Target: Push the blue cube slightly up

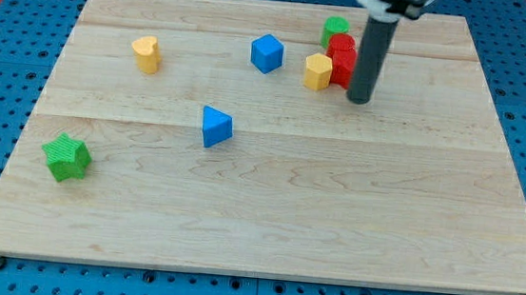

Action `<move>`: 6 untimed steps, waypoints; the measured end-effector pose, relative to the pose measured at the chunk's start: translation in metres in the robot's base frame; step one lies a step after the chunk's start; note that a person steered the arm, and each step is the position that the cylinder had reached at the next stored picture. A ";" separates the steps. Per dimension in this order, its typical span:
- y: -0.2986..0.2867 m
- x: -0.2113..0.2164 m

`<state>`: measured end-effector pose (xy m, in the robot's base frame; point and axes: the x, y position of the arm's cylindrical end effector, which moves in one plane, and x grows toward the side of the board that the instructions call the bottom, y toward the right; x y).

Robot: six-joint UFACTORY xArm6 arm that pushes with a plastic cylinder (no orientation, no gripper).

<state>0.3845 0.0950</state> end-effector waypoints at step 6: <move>-0.048 -0.052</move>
